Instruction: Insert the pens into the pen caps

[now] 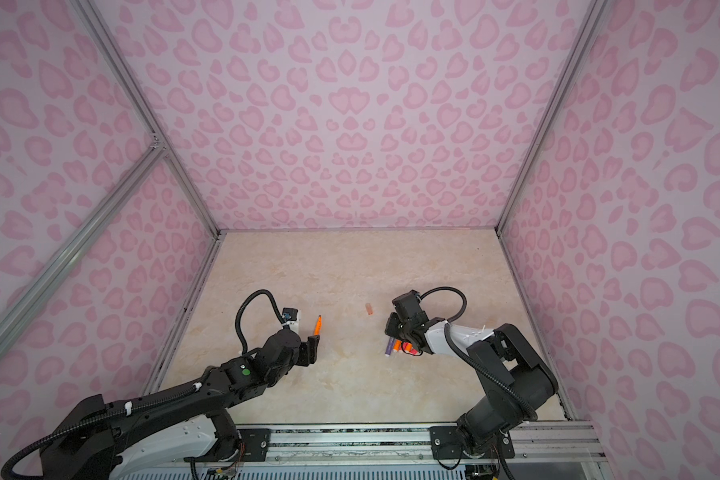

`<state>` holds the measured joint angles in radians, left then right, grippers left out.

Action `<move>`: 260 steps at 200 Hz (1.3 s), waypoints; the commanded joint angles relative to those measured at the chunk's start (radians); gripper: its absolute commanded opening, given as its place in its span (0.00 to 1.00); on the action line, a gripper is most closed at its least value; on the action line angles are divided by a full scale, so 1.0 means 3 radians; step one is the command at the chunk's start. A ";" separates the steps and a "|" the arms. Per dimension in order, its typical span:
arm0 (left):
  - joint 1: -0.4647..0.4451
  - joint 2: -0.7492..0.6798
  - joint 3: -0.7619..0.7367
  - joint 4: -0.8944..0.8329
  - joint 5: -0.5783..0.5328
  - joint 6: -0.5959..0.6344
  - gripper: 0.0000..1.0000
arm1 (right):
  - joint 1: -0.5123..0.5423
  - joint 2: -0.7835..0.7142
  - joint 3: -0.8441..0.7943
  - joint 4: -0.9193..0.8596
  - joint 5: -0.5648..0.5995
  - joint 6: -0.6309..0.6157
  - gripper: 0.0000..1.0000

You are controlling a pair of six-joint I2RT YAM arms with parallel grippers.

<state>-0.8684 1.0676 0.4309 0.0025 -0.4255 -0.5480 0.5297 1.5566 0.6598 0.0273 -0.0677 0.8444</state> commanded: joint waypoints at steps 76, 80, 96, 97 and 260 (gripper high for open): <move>0.0006 -0.0005 0.0000 0.0068 0.0069 -0.0032 0.76 | 0.0145 -0.0137 0.0103 -0.0525 0.0762 -0.0011 0.24; 0.0006 -0.0004 -0.0007 0.0068 0.0069 -0.0034 0.76 | 0.0157 -0.0146 0.0118 -0.0539 0.0790 -0.0005 0.24; 0.0006 0.0000 -0.0007 0.0068 0.0061 -0.0037 0.76 | 0.0197 -0.0158 0.0147 -0.0593 0.0881 -0.0003 0.27; 0.0006 0.0000 -0.0008 0.0068 0.0062 -0.0038 0.76 | 0.0198 -0.0160 0.0150 -0.0595 0.0883 -0.0003 0.28; 0.0174 0.1200 0.0359 0.0206 0.0148 -0.0127 0.62 | 0.0895 -0.0601 0.0647 -0.1157 0.1718 -0.0069 0.29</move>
<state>-0.8211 1.3842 0.5140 0.0326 -0.3889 -0.5892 0.7929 1.3891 0.8700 -0.3111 0.4198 0.8265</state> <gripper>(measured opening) 0.651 0.288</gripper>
